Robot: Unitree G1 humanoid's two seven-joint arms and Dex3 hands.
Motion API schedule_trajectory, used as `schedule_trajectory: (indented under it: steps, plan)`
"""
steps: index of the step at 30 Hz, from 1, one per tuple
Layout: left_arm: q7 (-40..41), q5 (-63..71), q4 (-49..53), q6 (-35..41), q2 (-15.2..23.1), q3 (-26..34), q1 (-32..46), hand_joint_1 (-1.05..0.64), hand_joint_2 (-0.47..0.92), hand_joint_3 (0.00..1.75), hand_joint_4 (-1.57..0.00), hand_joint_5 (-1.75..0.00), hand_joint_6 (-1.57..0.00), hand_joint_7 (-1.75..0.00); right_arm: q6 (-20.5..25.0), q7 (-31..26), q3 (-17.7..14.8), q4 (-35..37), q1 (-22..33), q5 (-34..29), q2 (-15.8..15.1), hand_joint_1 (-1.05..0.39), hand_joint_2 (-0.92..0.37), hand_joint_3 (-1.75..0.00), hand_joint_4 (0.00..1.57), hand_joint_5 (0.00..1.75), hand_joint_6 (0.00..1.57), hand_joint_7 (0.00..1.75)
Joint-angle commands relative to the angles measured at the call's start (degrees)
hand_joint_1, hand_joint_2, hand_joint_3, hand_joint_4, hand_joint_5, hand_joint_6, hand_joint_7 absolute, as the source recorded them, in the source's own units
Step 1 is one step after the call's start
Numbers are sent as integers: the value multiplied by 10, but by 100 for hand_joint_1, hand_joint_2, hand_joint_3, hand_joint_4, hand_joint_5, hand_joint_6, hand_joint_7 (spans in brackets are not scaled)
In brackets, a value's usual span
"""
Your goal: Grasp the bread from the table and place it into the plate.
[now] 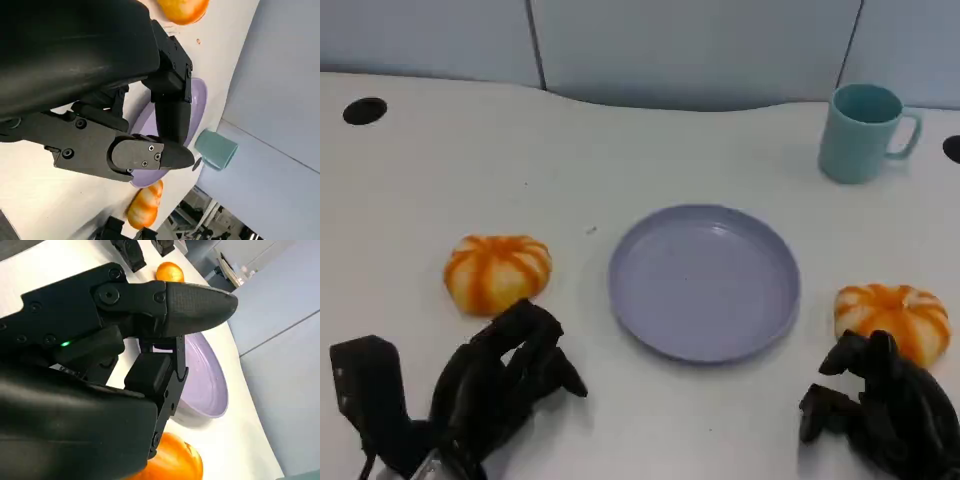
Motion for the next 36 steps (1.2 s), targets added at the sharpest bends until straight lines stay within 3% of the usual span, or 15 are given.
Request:
schedule_trajectory:
  steps: [1, 4, 10, 14, 15, 18, 19, 23, 27, 33, 34, 36]
  plan:
    - [0, -3, -2, 1, 8, 5, 1, -54, 92, 29, -68, -175, -49, -161, 2, -3, -2, 3, 2, 0, -7, -42, -92, -52, 120, 129, 105, 114]
    - [0, -3, -2, 1, 8, 6, 1, -54, 92, 29, -68, -175, -49, -161, 2, -3, -2, 3, 2, 0, -7, -42, -92, -52, 120, 129, 105, 114]
    - [-33, 11, 13, -99, 9, 4, -4, -60, 92, 30, -68, -175, -51, -157, 3, -8, 0, -3, 5, -3, -6, -42, -92, -51, 120, 128, 106, 114]
    - [-18, 56, 26, -199, 14, -6, -6, -61, 92, 32, -63, -164, -57, -133, 1, -1, 0, 4, 2, 1, -6, -42, -92, -52, 120, 128, 105, 113]
    - [-11, 75, 31, -242, 18, -8, -7, -60, 92, 31, -61, -157, -56, -126, 1, -2, 0, 5, 1, 0, -5, -43, -92, -51, 120, 128, 105, 113]
    - [39, 164, 47, -374, 40, -20, -12, -56, 92, 29, -53, -111, -58, -67, 3, -7, 2, 3, 0, -2, -3, -44, -92, -50, 121, 126, 106, 113]
    - [56, 188, 54, -402, 47, -24, -14, -56, 92, 30, -50, -103, -59, -55, 3, -7, 3, 3, 0, -2, -2, -43, -92, -50, 121, 126, 106, 113]
    - [206, 360, 68, -494, 96, -40, -24, -50, 92, 23, -32, -100, -61, -23, 16, -16, 3, -4, 0, 1, 0, -43, -92, -48, 120, 127, 106, 113]
    - [276, 411, 87, -518, 113, -59, -31, -49, 92, 21, -25, -102, -61, -16, 17, -17, 3, -5, 1, 1, 1, -43, -92, -48, 119, 128, 105, 113]
    - [312, 415, 102, -527, 126, -82, -37, -49, 92, 21, -25, -104, -62, -14, 18, -18, 3, -6, 1, 1, 1, -43, -92, -48, 119, 129, 105, 114]
    - [356, 510, 43, -498, 169, -86, -36, -51, 92, 20, -20, -95, -55, -12, 18, -19, 5, -10, 2, 0, 2, -43, -92, -49, 118, 129, 105, 114]
    - [400, 660, -59, -434, 236, -95, -35, -60, 92, 9, -8, -53, -33, -4, 21, -23, 7, -16, 5, 0, 5, -42, -92, -51, 115, 134, 103, 118]
